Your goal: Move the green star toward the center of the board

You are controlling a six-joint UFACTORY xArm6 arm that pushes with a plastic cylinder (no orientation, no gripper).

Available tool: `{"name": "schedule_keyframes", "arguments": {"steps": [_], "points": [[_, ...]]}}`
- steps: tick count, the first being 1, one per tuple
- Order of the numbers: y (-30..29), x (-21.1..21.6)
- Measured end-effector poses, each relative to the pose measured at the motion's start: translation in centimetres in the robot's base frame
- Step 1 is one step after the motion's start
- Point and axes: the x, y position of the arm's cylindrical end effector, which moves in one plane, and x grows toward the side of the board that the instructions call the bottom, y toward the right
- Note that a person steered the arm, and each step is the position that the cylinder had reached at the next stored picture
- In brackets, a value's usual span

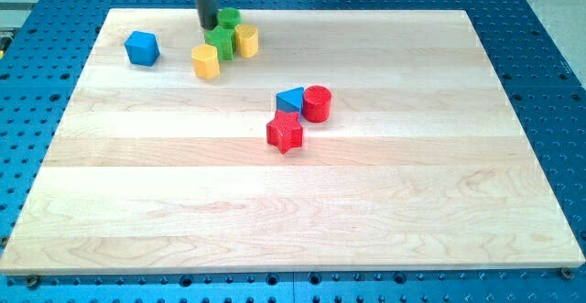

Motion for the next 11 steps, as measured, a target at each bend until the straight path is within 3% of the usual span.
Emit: {"name": "schedule_keyframes", "arguments": {"steps": [1, 3, 6, 7, 8, 9, 10, 11], "points": [[2.0, 3.7], [-2.3, 2.5], [-13.4, 9.5], [-13.5, 7.7], [-13.0, 3.9], [-8.4, 4.1], [0.7, 5.0], [4.5, 9.1]]}}
